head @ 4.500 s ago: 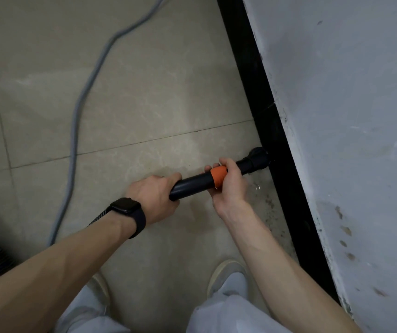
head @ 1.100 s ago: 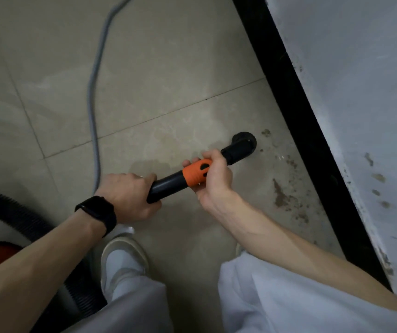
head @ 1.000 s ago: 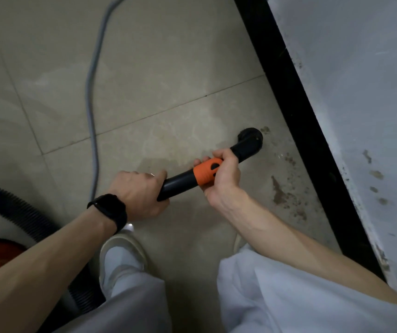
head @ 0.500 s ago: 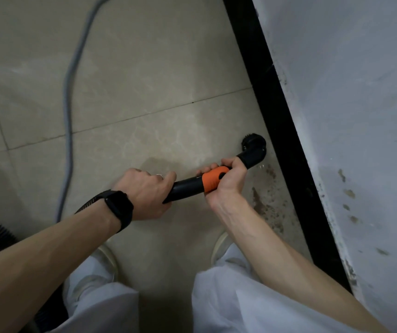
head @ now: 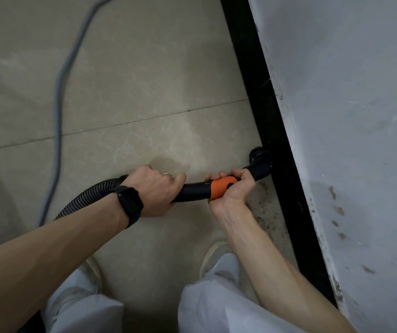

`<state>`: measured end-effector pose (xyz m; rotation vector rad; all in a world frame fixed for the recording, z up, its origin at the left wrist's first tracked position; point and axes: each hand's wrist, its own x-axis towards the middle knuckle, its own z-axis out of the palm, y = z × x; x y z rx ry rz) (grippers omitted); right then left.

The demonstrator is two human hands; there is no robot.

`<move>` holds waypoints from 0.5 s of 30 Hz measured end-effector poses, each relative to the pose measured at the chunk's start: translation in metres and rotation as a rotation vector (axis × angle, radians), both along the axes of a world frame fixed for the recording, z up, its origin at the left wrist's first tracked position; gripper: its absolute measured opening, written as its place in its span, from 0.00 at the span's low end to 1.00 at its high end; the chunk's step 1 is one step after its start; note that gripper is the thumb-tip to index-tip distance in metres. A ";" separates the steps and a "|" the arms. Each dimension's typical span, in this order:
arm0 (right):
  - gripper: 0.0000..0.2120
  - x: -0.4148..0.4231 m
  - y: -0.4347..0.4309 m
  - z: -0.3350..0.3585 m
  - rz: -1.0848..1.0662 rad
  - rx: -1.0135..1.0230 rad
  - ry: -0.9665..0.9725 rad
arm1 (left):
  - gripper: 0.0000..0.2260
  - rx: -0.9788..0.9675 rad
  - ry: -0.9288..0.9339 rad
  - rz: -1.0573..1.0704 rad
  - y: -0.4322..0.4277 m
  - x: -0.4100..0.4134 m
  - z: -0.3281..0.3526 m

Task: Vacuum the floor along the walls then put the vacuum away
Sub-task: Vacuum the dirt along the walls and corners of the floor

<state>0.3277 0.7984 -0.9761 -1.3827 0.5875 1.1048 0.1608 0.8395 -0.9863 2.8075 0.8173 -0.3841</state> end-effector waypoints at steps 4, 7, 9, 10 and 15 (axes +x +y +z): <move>0.04 -0.001 0.011 -0.001 0.012 0.013 -0.010 | 0.16 0.007 -0.001 0.083 0.008 -0.002 0.001; 0.04 -0.001 0.027 -0.002 0.021 0.030 -0.017 | 0.17 0.021 -0.002 0.155 0.014 -0.003 0.000; 0.04 -0.001 0.039 -0.003 0.041 0.040 -0.025 | 0.15 0.007 -0.008 0.208 0.018 -0.004 -0.001; 0.04 -0.001 0.046 -0.003 0.055 0.043 -0.034 | 0.15 0.004 -0.015 0.235 0.020 -0.004 -0.001; 0.03 -0.002 0.080 -0.003 0.150 0.051 -0.076 | 0.14 -0.072 -0.022 0.440 0.043 -0.001 -0.002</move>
